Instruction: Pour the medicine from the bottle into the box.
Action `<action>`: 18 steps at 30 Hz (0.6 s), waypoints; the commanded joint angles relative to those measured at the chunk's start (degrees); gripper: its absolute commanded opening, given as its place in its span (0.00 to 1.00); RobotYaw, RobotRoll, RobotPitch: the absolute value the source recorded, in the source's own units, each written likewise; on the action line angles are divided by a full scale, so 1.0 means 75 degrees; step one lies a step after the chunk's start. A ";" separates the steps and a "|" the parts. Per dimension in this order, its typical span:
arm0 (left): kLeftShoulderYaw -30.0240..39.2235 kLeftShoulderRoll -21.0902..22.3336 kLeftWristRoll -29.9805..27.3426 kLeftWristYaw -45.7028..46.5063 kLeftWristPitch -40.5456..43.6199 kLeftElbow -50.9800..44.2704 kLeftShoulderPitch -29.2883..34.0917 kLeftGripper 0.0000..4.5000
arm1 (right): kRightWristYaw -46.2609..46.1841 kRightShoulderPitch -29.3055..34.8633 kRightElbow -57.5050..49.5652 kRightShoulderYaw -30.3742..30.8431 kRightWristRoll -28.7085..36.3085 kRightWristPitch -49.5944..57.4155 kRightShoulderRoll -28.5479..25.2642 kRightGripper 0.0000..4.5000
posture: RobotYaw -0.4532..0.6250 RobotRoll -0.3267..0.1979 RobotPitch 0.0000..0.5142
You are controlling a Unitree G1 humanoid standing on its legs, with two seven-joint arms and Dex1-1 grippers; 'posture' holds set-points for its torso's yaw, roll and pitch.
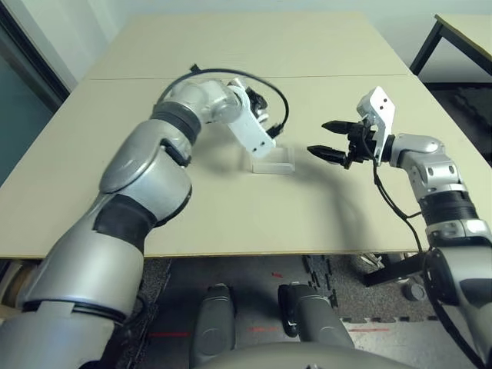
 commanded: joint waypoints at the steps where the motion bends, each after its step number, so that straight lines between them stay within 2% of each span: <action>1: 0.0046 -0.0122 0.0019 0.0073 0.0219 0.0133 -0.0245 0.60 | -0.0066 0.0186 -0.0350 -0.0106 0.0164 0.0179 -0.0027 1.00 | 0.31 0.62 0.14; 6: 0.0451 -0.0158 -0.0367 -0.0180 0.0173 0.0159 -0.0130 0.60 | -0.0095 0.0256 -0.0513 -0.0115 0.0214 0.0284 -0.0071 1.00 | 0.31 0.62 0.15; 13: 0.0617 -0.0124 -0.0496 -0.0225 0.0193 0.0152 -0.0097 0.60 | -0.0075 0.0178 -0.0445 -0.0092 0.0189 0.0288 -0.0072 1.00 | 0.32 0.62 0.16; 16: 0.1063 -0.0145 -0.0947 -0.0547 0.0123 0.0161 -0.0055 0.60 | -0.0066 0.0138 -0.0434 -0.0072 0.0182 0.0295 -0.0060 1.00 | 0.32 0.62 0.16; 18: 0.1882 -0.0170 -0.1826 -0.1333 0.0132 0.0184 0.0113 0.60 | -0.0051 0.0103 -0.0388 -0.0074 0.0177 0.0279 -0.0068 1.00 | 0.32 0.62 0.16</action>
